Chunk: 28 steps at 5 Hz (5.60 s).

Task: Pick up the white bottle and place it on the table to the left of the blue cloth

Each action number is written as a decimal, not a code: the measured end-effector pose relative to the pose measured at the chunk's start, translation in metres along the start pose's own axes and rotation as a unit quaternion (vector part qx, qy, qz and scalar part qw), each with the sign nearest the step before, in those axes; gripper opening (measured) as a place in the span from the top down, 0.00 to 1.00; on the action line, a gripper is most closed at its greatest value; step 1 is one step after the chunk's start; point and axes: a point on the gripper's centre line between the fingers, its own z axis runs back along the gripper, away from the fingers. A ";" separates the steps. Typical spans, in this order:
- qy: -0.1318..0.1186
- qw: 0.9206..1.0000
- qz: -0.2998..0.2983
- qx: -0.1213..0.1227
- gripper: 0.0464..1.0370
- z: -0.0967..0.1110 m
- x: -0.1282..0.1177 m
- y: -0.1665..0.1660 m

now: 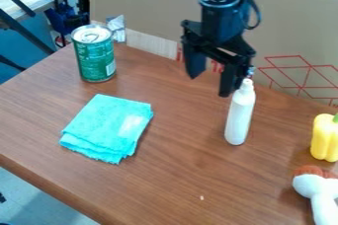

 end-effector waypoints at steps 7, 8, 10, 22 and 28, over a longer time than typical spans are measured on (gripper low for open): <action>-0.019 0.998 -0.038 -0.041 0.04 -0.034 0.041 -0.013; -0.011 0.998 -0.043 -0.046 0.04 -0.044 0.045 -0.018; 0.006 0.998 -0.034 -0.047 0.35 -0.057 0.053 -0.026; 0.061 0.997 0.020 0.040 0.42 0.010 -0.186 0.190; -0.073 0.986 0.146 -0.019 0.03 -0.021 -0.183 0.229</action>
